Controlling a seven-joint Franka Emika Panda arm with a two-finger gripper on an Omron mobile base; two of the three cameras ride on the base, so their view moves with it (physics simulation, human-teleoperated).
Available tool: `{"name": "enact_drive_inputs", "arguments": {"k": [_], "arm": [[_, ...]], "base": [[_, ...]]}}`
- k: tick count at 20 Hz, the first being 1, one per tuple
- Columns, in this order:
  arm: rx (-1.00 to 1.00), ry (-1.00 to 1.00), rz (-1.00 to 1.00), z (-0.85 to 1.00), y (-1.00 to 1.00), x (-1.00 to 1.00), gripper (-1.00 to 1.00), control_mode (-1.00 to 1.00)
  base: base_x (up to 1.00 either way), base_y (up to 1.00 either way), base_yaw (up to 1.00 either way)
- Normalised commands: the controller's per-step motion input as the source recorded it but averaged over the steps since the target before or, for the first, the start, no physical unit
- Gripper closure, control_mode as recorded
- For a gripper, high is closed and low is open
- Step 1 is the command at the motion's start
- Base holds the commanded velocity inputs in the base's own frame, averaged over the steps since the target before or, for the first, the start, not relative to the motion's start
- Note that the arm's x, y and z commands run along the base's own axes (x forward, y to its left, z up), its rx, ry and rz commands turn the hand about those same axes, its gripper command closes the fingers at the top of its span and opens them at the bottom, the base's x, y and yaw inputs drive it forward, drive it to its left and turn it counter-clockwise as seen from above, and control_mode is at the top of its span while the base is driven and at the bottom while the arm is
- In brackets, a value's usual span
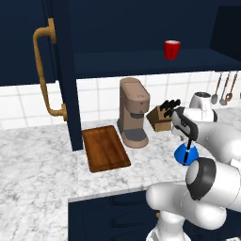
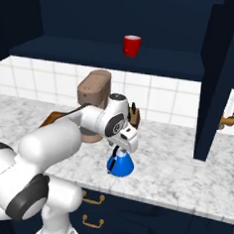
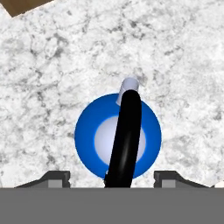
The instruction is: Pick the kettle from the counter and place it on the tray. Then pick the mug from the cabinet and place it on the tray. Then close the cabinet doors.
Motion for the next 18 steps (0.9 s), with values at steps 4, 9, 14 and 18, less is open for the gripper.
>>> {"name": "enact_drive_inputs", "arguments": {"k": [4,9,14,18], "arm": [[0.0,0.0,0.0,0.0,0.0,0.0,1.0,-1.0],[0.0,0.0,0.0,0.02,0.0,-0.01,1.0,-1.0],[0.0,-0.03,0.06,0.32,0.07,-0.24,1.0,-1.0],[0.0,-0.06,0.07,0.51,0.23,-0.09,1.0,-1.0]], "base": [[0.0,0.0,0.0],[0.0,0.0,0.0],[0.0,0.0,0.0],[0.0,0.0,0.0]]}}
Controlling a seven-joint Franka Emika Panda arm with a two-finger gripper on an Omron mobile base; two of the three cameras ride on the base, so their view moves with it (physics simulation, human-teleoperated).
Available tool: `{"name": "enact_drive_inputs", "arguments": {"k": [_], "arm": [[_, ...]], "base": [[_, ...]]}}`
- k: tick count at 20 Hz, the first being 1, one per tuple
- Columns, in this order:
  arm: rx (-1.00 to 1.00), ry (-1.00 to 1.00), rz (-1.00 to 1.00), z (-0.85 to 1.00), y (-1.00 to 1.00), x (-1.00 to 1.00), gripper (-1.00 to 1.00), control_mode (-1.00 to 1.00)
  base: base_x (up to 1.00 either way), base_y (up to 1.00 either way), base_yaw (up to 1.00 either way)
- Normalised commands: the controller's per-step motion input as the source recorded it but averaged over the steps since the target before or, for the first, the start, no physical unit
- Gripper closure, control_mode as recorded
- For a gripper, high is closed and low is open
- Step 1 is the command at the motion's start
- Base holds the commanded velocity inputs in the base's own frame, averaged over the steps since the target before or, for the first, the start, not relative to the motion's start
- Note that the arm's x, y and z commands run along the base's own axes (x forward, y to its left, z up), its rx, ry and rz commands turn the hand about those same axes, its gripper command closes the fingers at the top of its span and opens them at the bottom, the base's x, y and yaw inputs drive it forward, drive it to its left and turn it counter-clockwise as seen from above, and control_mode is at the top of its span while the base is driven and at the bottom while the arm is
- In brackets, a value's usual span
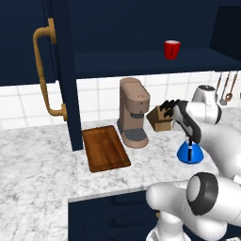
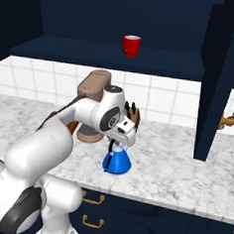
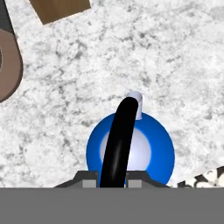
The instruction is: Pick the kettle from the counter and place it on the tray. Then pick the mug from the cabinet and place it on the tray. Then close the cabinet doors.
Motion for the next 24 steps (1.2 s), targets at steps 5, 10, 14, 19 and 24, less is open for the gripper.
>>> {"name": "enact_drive_inputs", "arguments": {"k": [5,10,14,19,24], "arm": [[0.0,0.02,0.01,0.04,0.17,0.14,1.0,-1.0],[0.0,0.0,0.0,0.0,0.03,0.06,1.0,-1.0],[0.0,0.0,0.07,0.0,0.69,0.21,1.0,-1.0],[0.0,0.01,0.05,0.0,0.91,0.34,1.0,-1.0],[0.0,0.0,0.01,0.0,0.8,0.33,1.0,-1.0]], "base": [[0.0,0.0,0.0],[0.0,0.0,0.0],[0.0,0.0,0.0],[0.0,0.0,0.0],[0.0,0.0,0.0]]}}
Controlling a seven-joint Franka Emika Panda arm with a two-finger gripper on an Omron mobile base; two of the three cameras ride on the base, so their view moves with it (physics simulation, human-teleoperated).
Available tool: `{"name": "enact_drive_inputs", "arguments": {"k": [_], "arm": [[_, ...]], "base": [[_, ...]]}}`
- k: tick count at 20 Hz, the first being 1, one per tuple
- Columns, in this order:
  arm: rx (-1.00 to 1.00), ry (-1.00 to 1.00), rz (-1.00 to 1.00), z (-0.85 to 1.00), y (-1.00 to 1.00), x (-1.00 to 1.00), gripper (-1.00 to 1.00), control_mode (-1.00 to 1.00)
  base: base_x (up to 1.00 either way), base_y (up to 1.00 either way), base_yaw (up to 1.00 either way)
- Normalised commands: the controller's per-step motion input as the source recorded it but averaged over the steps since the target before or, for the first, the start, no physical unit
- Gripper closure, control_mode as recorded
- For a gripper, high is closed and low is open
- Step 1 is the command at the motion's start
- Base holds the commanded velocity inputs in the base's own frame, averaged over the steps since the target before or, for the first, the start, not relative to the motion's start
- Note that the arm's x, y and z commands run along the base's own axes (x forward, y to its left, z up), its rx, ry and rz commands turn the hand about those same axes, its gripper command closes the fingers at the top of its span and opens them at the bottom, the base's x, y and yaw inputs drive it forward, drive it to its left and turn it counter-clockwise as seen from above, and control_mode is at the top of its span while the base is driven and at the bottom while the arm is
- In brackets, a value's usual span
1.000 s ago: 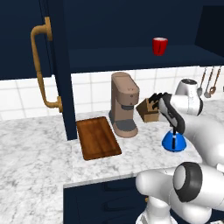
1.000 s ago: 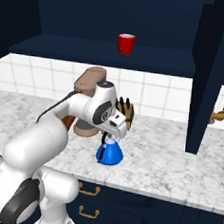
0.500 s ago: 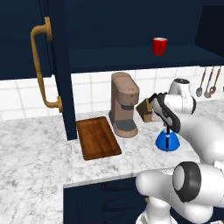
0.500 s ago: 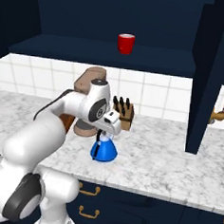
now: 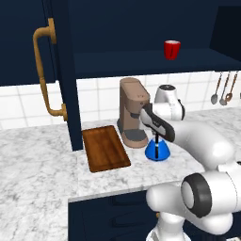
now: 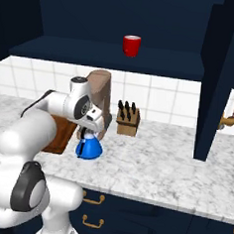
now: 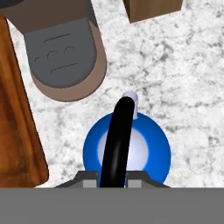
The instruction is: Pick the kettle from the counter and place it on the tray. Then pick the mug from the cabinet and place it on the tray. Then close the cabinet doors.
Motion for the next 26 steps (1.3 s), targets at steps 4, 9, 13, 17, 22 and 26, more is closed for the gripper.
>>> {"name": "enact_drive_inputs", "arguments": {"k": [4,9,13,17,22,26], "arm": [[0.0,0.0,0.0,0.0,0.65,0.34,1.0,-1.0],[0.0,0.0,0.0,0.0,0.71,0.37,1.0,-1.0],[0.0,0.0,0.0,0.0,0.58,0.23,1.0,-1.0],[0.0,0.0,0.0,0.0,0.42,0.26,1.0,-1.0],[0.0,0.0,0.0,0.0,0.43,0.24,1.0,-1.0],[0.0,0.0,0.0,0.0,0.49,0.23,1.0,-1.0]], "base": [[0.0,0.0,0.0],[0.0,0.0,0.0],[0.0,0.0,0.0],[0.0,0.0,0.0],[0.0,0.0,0.0],[0.0,0.0,0.0]]}}
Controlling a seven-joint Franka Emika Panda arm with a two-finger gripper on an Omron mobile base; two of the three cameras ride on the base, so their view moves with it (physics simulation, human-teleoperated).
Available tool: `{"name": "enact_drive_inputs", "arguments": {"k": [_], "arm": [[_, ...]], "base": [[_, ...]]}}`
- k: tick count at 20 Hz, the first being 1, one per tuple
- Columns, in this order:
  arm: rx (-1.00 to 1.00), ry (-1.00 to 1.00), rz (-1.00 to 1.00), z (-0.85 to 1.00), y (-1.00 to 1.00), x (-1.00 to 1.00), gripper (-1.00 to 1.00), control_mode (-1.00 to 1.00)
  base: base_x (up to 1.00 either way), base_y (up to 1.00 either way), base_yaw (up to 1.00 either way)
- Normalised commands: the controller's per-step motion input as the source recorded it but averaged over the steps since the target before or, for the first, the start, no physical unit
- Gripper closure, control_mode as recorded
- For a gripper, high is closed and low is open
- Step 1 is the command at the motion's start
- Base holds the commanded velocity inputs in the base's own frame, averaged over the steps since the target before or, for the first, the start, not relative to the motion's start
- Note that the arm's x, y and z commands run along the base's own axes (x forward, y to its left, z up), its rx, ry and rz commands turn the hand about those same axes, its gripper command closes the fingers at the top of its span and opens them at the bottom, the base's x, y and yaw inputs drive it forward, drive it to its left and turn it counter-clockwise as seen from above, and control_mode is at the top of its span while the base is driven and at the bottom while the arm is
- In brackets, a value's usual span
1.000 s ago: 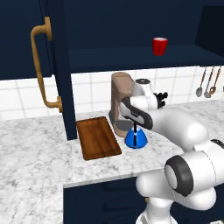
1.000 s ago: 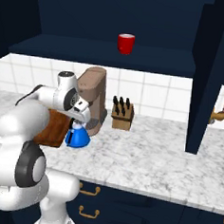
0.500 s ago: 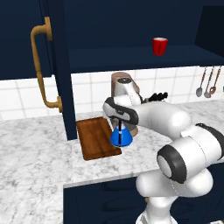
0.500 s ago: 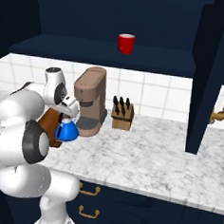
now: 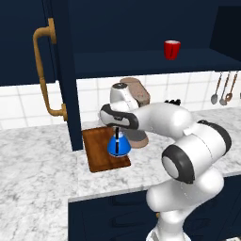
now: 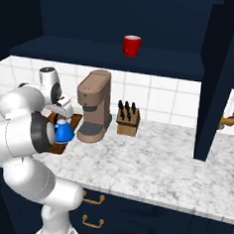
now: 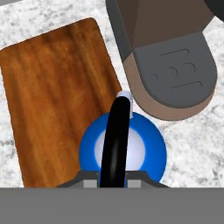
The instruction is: Pick the kettle from the counter and place it on the tray. Then pick the mug from the cabinet and place it on the tray. Then close the cabinet doors.
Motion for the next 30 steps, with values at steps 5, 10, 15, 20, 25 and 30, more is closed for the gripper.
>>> {"name": "enact_drive_inputs", "arguments": {"k": [5,10,15,20,25,30], "arm": [[0.0,0.0,0.0,0.0,0.45,0.36,1.0,-1.0],[0.0,0.0,-0.02,-0.05,0.23,0.61,1.0,-1.0],[0.0,0.0,-0.01,0.0,0.24,0.56,1.0,-1.0],[0.0,0.0,-0.01,-0.07,0.18,0.2,1.0,-1.0],[0.0,0.0,0.0,-0.03,0.0,-0.15,1.0,-1.0],[0.0,0.0,0.0,0.0,0.0,-0.31,-1.0,-1.0]], "base": [[0.0,0.0,0.0],[0.0,0.0,0.0],[0.0,0.0,0.0],[0.0,0.0,0.0],[0.0,0.0,0.0],[0.0,0.0,0.0]]}}
